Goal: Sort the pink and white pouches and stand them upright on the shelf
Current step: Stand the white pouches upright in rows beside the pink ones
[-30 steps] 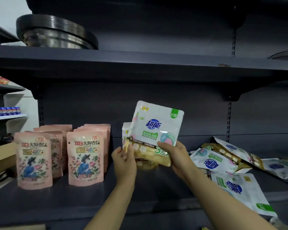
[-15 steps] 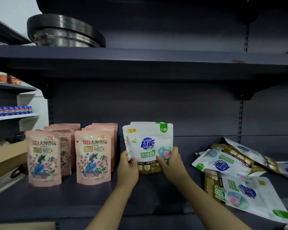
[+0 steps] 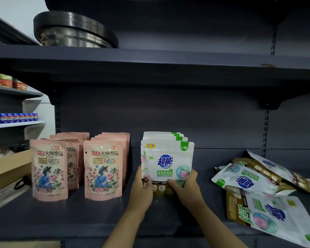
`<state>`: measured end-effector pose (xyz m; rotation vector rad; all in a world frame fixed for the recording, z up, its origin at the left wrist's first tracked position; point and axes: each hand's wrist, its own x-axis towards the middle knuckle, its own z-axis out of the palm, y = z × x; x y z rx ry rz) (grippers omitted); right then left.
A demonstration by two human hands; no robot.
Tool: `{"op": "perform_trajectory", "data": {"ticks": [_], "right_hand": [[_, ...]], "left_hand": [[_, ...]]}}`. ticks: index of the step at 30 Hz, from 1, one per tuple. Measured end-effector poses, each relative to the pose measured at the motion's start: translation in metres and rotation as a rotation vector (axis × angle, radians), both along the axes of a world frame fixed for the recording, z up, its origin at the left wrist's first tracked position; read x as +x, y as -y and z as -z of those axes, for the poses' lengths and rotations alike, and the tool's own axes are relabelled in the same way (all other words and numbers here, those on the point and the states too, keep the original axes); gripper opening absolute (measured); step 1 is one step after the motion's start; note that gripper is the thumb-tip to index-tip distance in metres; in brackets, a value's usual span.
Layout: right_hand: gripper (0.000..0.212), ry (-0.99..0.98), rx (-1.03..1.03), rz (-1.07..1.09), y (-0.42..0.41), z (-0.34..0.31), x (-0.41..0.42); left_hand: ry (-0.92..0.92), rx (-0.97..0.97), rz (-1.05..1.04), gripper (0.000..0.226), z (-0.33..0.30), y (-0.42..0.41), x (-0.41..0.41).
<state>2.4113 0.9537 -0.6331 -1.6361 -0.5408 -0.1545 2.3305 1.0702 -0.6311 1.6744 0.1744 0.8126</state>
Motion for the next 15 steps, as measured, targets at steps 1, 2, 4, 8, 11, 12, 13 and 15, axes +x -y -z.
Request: {"op": "perform_trajectory", "data": {"ticks": [1,2,4,8,11,12,13,15], "right_hand": [[0.053,0.002,-0.006,-0.008,0.0006,0.0003,0.0003],[0.053,0.007,-0.009,-0.015,0.0011,0.0003,0.0001],[0.054,0.009,0.001,-0.037,0.0014,0.0001,-0.0008],[0.056,0.016,0.004,-0.053,0.0016,0.0022,0.0005],[0.059,0.021,-0.02,-0.059,0.0017,0.0049,0.0034],[0.06,0.021,-0.027,-0.058,0.0017,0.0057,0.0042],[0.06,0.02,-0.037,-0.057,0.0016,0.006,0.0045],[0.063,0.015,-0.048,-0.058,0.0019,0.0055,0.0042]], "left_hand": [[-0.004,-0.004,0.007,0.048,0.0002,0.0001,-0.0004],[-0.007,-0.009,0.011,0.049,0.0005,0.0,-0.0006],[-0.005,-0.033,0.013,0.051,0.0001,-0.0005,-0.0012],[-0.001,-0.098,0.023,0.055,0.0008,-0.0032,0.0007],[-0.001,-0.109,0.033,0.058,0.0008,-0.0029,0.0006],[-0.01,-0.108,0.034,0.059,0.0013,-0.0036,0.0011],[-0.021,-0.108,0.032,0.059,0.0016,-0.004,0.0014],[-0.042,-0.119,0.018,0.058,0.0037,-0.006,0.0035]]}}
